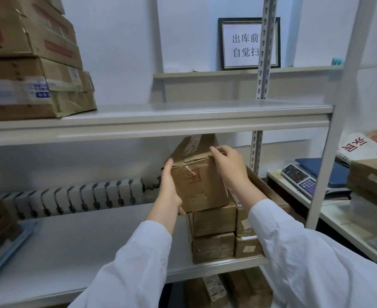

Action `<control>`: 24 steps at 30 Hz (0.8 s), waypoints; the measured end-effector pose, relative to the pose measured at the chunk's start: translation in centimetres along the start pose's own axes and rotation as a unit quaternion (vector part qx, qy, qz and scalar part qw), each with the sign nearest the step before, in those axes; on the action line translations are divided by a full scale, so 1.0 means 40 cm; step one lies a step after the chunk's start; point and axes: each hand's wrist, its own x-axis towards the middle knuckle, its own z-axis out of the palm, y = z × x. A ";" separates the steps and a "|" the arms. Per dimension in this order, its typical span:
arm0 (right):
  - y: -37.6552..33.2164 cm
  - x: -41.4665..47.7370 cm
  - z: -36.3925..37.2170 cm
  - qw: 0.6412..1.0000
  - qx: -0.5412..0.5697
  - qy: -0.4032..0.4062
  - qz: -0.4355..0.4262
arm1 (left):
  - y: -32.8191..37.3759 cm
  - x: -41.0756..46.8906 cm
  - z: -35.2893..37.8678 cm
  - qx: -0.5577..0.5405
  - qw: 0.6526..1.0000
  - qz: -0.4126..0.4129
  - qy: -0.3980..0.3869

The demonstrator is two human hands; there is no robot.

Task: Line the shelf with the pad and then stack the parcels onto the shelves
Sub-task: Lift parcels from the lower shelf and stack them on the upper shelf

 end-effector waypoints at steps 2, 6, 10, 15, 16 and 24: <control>-0.015 -0.012 0.005 0.999 0.029 0.004 -0.019 | 0.004 0.019 -0.034 0.001 1.000 -0.011 0.020; -0.036 -0.026 0.031 0.997 0.075 0.011 -0.027 | 0.030 -0.005 -0.095 -0.003 0.999 -0.012 0.036; -0.060 -0.041 0.052 0.998 0.051 0.037 0.016 | 0.064 -0.028 -0.181 0.022 0.999 -0.005 0.024; -0.093 -0.067 0.057 0.993 -0.010 0.078 0.083 | 0.110 -0.063 -0.297 0.091 0.996 -0.012 0.003; -0.100 -0.076 0.058 0.991 -0.019 0.088 0.095 | 0.119 -0.073 -0.322 0.102 0.995 -0.012 0.001; -0.140 -0.134 0.060 0.972 -0.034 0.183 0.143 | 0.170 -0.133 -0.439 0.140 0.989 -0.025 -0.029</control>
